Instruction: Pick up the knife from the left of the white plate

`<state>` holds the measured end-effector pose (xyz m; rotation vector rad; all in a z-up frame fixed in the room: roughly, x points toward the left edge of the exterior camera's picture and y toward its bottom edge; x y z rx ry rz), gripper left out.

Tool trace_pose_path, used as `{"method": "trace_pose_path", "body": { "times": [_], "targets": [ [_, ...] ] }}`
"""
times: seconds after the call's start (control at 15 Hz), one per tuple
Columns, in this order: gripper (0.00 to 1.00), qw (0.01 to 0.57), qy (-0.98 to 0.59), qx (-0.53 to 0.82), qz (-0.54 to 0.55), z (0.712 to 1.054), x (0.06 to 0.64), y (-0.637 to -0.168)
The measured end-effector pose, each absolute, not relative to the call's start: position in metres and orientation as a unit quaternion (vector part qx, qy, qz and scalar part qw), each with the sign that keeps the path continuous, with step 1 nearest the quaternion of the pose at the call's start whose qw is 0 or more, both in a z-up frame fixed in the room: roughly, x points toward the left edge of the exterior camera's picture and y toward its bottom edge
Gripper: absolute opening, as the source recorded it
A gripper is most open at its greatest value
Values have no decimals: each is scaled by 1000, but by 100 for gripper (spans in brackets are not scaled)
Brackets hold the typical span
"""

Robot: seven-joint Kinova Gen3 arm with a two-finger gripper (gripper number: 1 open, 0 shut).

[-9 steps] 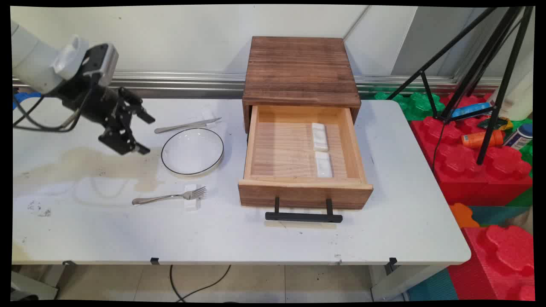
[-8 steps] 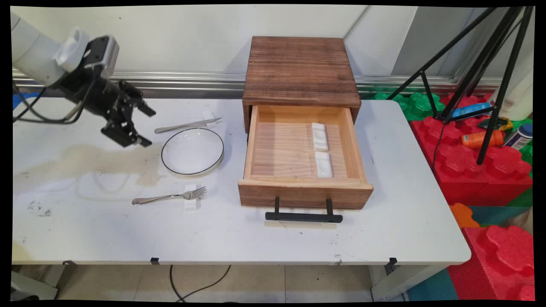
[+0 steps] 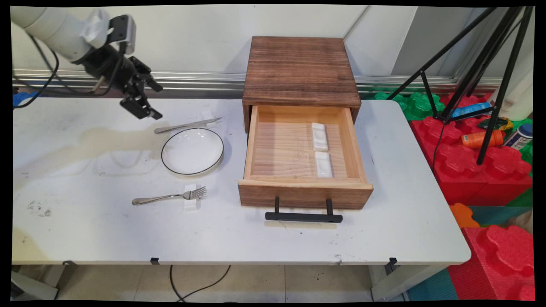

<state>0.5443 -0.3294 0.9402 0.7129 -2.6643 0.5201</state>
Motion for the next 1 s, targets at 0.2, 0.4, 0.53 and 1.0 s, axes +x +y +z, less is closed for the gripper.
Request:
{"method": "trace_pose_path", "body": {
  "times": [0.2, 0.4, 0.53, 1.0],
  "targets": [
    [100, 147, -939, 249, 189, 933, 548, -362],
    [100, 132, -942, 246, 189, 926, 548, -384],
    [100, 121, -944, 243, 186, 919, 547, -400],
    [100, 98, -956, 228, 158, 880, 545, -449]
  ]
}}
